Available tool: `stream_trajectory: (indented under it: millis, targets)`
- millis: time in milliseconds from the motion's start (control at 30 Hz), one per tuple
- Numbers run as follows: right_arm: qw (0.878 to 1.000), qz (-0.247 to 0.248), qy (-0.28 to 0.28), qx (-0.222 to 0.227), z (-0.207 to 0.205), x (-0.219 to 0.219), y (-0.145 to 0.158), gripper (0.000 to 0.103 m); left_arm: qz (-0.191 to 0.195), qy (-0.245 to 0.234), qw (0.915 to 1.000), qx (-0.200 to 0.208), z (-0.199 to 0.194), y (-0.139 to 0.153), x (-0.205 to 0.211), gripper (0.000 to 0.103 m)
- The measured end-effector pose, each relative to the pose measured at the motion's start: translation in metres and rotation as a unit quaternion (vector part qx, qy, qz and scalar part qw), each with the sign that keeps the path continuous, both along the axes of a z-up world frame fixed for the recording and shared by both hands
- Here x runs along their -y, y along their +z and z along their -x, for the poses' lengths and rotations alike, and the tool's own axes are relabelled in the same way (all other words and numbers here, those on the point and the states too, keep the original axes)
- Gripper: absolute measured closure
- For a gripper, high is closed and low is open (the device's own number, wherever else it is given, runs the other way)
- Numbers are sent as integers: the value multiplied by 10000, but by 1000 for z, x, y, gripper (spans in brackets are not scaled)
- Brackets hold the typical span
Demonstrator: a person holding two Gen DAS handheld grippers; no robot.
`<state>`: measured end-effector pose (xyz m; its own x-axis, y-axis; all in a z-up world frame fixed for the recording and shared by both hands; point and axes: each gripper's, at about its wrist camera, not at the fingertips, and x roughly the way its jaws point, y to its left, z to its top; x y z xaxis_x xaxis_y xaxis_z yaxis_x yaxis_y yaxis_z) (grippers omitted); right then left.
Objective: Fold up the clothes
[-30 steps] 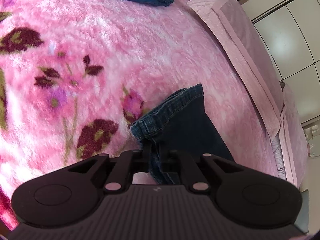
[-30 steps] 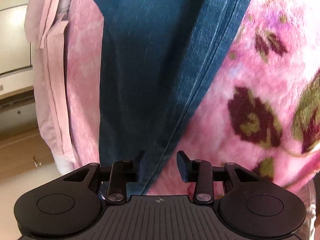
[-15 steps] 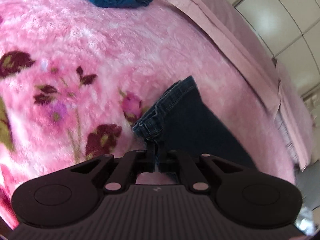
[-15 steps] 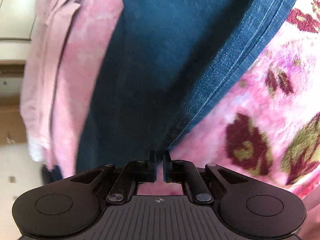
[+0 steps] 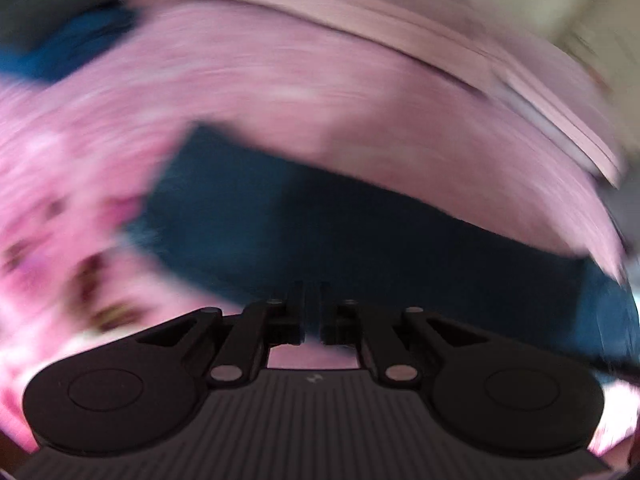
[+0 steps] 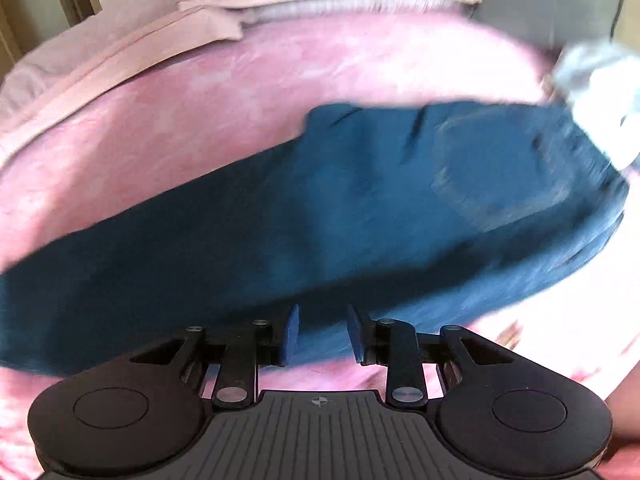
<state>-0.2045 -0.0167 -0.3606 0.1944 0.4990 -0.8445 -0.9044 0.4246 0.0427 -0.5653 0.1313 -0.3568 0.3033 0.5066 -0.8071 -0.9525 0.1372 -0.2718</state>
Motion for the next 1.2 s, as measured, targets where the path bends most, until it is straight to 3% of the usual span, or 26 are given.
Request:
stream_trajectory:
  millis: [67, 133, 200, 300, 467, 600, 667, 767, 833, 967, 1000, 1033, 1100, 1200]
  targets:
    - [9999, 26, -89, 120, -20, 4, -16, 72, 111, -307, 9993, -174, -30, -19, -11, 96]
    - [9999, 140, -67, 48, -38, 8, -29, 73, 364, -387, 9966, -636, -52, -39, -17, 97]
    - [9992, 332, 58, -207, -55, 13, -39, 73, 348, -462, 9951, -798, -65, -34, -17, 97]
    - [9979, 206, 28, -617, -79, 17, -23, 73, 424, -597, 9938, -836, -83, -20, -17, 97]
    - [9932, -246, -847, -760, -179, 21, 2, 70, 393, -964, 9937, -424, -148, 2, -34, 97]
    - [9877, -641, -1268, -645, -270, 8, 18, 47, 309, -1358, 9901, 145, -221, 11, -60, 95]
    - [9844, -845, -1432, -577, -313, -1, 27, 46, 253, -1610, 9860, 343, -258, 13, -72, 89]
    - [9813, -964, -1323, -1011, -366, -19, 24, 46, 204, -1910, 9799, 541, -306, 13, -91, 85]
    - [9776, -813, -1191, -1531, -395, -37, 10, 46, 237, -2028, 9769, 627, -331, 12, -100, 85]
    - [9604, -619, -822, -2590, -434, -59, -19, 46, 462, -2122, 9730, 784, -366, 0, -122, 79]
    - [9542, -582, -725, -2843, -443, -63, -26, 62, 535, -2117, 9724, 825, -374, -4, -126, 79]
    - [9567, -573, -614, -2786, -442, -64, -26, 78, 637, -2134, 9708, 888, -380, -8, -130, 78]
    - [9653, -555, -370, -2527, -443, -66, -22, 86, 860, -2164, 9675, 989, -388, -17, -136, 77]
    - [9604, -654, -387, -2679, -449, -51, -20, 93, 1159, -2184, 9627, 1098, -397, -28, -142, 74]
